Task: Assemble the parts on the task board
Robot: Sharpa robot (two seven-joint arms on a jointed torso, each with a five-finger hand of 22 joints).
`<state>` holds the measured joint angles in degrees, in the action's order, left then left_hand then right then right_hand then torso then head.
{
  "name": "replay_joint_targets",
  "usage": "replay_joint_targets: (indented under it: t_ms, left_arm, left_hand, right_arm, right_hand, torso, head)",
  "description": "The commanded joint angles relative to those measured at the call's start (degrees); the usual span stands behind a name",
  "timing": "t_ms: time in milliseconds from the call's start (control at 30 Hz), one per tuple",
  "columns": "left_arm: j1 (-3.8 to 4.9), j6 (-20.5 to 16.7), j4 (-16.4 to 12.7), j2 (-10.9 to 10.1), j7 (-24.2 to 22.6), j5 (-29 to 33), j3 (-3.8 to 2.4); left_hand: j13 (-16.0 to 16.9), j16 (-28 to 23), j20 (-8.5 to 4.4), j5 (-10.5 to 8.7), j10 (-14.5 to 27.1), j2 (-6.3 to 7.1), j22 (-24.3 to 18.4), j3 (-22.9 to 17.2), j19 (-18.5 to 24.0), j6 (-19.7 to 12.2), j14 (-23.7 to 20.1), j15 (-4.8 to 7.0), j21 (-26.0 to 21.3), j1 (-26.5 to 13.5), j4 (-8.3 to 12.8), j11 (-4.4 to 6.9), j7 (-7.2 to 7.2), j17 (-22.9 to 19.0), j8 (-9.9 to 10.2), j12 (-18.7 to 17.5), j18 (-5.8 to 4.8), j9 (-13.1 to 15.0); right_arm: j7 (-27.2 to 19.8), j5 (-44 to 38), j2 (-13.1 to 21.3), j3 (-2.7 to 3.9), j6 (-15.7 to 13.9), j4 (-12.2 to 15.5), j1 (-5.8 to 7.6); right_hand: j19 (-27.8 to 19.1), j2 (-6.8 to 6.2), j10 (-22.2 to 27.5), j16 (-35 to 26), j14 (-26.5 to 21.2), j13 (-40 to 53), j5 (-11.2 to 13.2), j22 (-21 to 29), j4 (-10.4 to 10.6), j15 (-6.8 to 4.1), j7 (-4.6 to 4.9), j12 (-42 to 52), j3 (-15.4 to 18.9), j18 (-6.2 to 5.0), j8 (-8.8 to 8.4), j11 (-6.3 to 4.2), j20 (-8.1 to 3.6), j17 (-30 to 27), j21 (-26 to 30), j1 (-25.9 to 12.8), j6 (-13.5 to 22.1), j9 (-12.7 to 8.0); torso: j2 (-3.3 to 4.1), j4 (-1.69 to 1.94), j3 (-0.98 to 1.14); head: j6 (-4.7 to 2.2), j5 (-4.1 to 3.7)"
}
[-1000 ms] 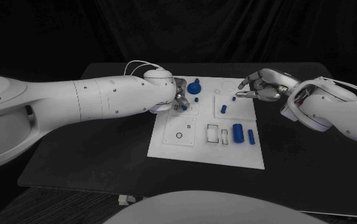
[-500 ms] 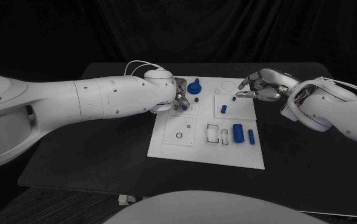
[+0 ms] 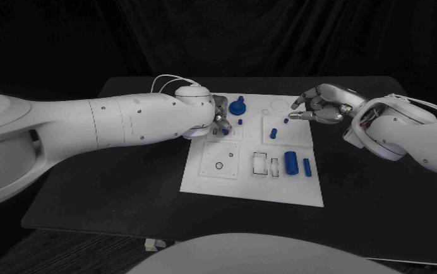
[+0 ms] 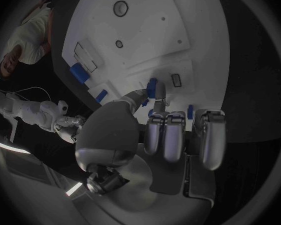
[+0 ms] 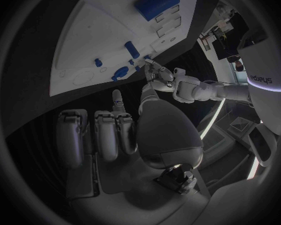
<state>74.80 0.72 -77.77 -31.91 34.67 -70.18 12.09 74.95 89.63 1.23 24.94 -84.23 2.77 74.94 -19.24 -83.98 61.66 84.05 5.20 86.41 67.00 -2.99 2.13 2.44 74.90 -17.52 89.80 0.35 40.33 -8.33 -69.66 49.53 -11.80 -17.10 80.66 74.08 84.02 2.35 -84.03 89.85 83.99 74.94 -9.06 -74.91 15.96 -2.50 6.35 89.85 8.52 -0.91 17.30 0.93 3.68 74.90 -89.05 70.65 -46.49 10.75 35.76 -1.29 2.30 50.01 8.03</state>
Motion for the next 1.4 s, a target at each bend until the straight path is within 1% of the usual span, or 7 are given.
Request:
replay_joint_targets:
  t_ms: [33,300,900,1167,1400]
  left_arm:
    - [-0.11,-0.46,-0.10,-0.04,-0.67,0.05,0.02]
    - [-0.07,-0.68,-0.44,-0.28,-0.66,0.05,0.01]
    - [0.34,-1.13,-1.33,-1.08,-0.53,0.05,-0.01]
    - [0.38,-2.07,-1.38,-1.04,-1.31,0.05,-0.01]
    - [0.38,-1.95,-1.25,-0.82,-1.71,0.05,-0.01]
  left_hand:
    - [15.05,0.37,-0.20,0.21,-5.77,-0.13,10.55,-8.95,-3.10,0.10,5.95,0.24,-0.12,0.51,9.16,0.31,-0.36,15.10,0.04,0.20,0.95,0.10]
    - [15.05,0.37,-0.20,0.23,-5.77,-0.12,10.53,-8.95,-3.09,0.11,5.95,0.24,-0.14,0.50,9.15,0.32,-0.37,15.10,0.04,0.20,0.95,0.12]
    - [15.05,0.37,-0.20,0.26,-5.77,-0.09,10.49,-8.95,-3.07,0.14,5.95,0.25,-0.18,0.46,9.10,0.33,-0.39,15.10,0.04,0.20,0.96,0.15]
    - [15.05,0.37,-0.20,0.26,-5.77,-0.09,10.49,-8.96,-3.07,0.14,5.95,0.25,-0.18,0.46,9.08,0.33,-0.40,15.10,0.04,0.20,0.96,0.16]
    - [15.05,0.37,-0.21,0.26,-5.77,-0.10,10.52,-8.97,-3.09,0.14,5.95,0.26,-0.15,0.45,9.06,0.34,-0.40,15.10,0.05,0.20,0.95,0.17]
  right_arm:
    - [0.77,-0.05,0.10,0.04,0.34,0.03,-0.12]
    - [0.79,-0.05,0.13,0.04,0.35,0.01,-0.13]
    - [0.78,-0.05,0.12,0.04,0.37,-0.23,-0.22]
    - [0.79,-0.05,0.10,0.04,0.45,-0.28,-0.29]
    - [0.78,-0.05,0.07,0.04,0.46,-0.29,-0.31]
  right_hand:
    - [5.32,-0.04,-5.97,0.15,6.01,15.06,-0.32,-14.64,-0.28,0.31,0.25,0.15,0.18,0.57,0.14,0.52,0.41,15.10,0.16,0.68,-0.18,-0.09]
    - [5.30,-0.02,-5.97,0.15,6.01,15.06,-0.36,-14.63,-0.36,0.32,0.26,0.15,0.16,0.57,0.14,0.53,0.42,15.10,0.18,0.86,-0.16,-0.11]
    - [5.30,-0.02,-5.97,0.15,6.01,15.06,-0.36,-14.63,-0.36,0.32,0.26,0.15,0.16,0.57,0.14,0.53,0.42,15.10,0.18,0.86,-0.16,-0.11]
    - [5.30,-0.02,-5.97,0.15,6.01,15.06,-0.36,-14.63,-0.36,0.32,0.26,0.15,0.16,0.57,0.14,0.53,0.42,15.10,0.18,0.86,-0.16,-0.11]
    - [5.30,-0.02,-5.97,0.15,6.01,15.06,-0.36,-14.63,-0.36,0.32,0.26,0.15,0.16,0.57,0.14,0.53,0.42,15.10,0.18,0.86,-0.16,-0.11]
  torso:
    - [0.00,0.00,0.00]
    - [-0.04,-0.01,0.01]
    - [-0.04,-0.02,0.01]
    - [-0.04,-0.01,0.00]
    - [-0.05,-0.01,0.00]
  head:
    - [-0.01,-0.06]
    - [-0.01,-0.09]
    - [-0.01,-0.21]
    - [-0.01,-0.27]
    - [-0.01,-0.27]
